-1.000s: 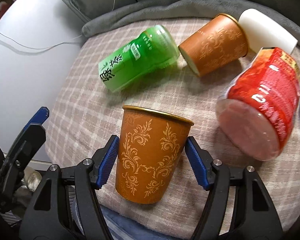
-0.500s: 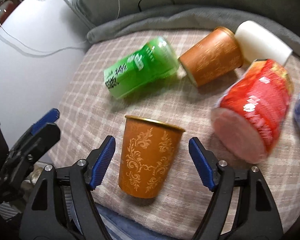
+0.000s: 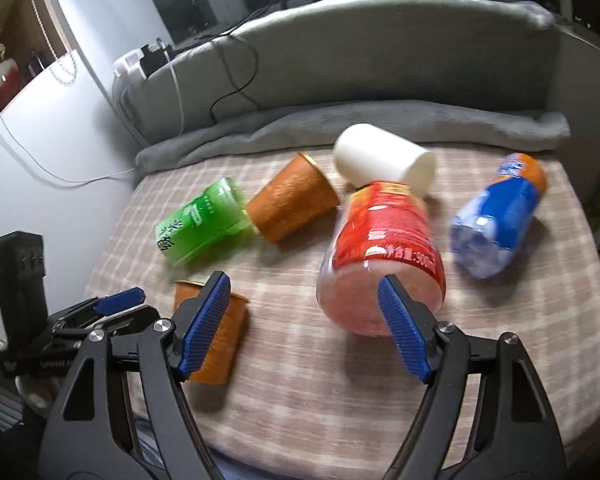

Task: Flip cup upright
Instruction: 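Close the left gripper around the upright orange-gold cup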

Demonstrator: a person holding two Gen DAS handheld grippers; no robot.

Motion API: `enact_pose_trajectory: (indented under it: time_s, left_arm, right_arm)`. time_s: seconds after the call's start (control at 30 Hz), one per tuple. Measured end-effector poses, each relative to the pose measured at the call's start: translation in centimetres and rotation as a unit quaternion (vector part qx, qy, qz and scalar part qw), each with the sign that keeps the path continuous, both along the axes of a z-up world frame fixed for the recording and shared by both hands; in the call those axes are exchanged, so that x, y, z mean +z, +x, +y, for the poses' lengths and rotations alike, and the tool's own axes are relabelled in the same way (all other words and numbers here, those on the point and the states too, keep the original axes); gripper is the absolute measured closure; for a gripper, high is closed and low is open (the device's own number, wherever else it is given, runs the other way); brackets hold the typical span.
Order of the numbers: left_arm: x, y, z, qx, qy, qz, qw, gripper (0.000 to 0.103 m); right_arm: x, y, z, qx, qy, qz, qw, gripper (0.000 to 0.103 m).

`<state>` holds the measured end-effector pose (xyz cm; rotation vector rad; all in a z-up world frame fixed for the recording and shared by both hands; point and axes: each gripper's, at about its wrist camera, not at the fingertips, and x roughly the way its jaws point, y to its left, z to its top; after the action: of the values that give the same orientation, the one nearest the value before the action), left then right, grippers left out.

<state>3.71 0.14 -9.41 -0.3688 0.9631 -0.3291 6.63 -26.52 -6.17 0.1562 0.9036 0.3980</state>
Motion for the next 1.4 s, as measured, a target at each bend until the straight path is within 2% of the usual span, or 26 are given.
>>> enact_pose_trajectory:
  time_s: [0.17, 0.4, 0.83, 1.17, 1.27, 1.4]
  left_arm:
    - [-1.1, 1.1, -0.6, -0.009, -0.02, 0.026, 0.9994, 0.019]
    - [-2.1, 2.4, -1.4, -0.015, -0.021, 0.044, 0.9987, 0.018]
    - [-2.7, 4.0, -2.7, -0.034, -0.011, 0.062, 0.9974, 0.019]
    - [-3.4, 4.7, -3.1, -0.041, -0.018, 0.079, 0.9959, 0.028]
    - [-3.5, 4.7, -2.9, -0.04, -0.017, 0.079, 0.9959, 0.034]
    - [-3.4, 4.7, -3.0, -0.043, -0.015, 0.077, 0.996, 0.035]
  right_arm:
    - [-0.2, -1.1, -1.6, -0.007, 0.002, -0.002, 1.0, 0.024]
    - [-0.6, -2.4, -3.7, -0.027, 0.019, -0.003, 0.999, 0.024]
    - [-0.1, -4.0, -4.6, -0.059, -0.02, -0.043, 0.997, 0.024]
    - [0.3, -4.5, -4.4, -0.07, -0.047, -0.066, 0.994, 0.024]
    - [0.3, -4.5, -4.5, -0.074, -0.046, -0.065, 0.994, 0.024]
    - [0.2, -4.5, -4.8, -0.078, -0.044, -0.063, 0.994, 0.023]
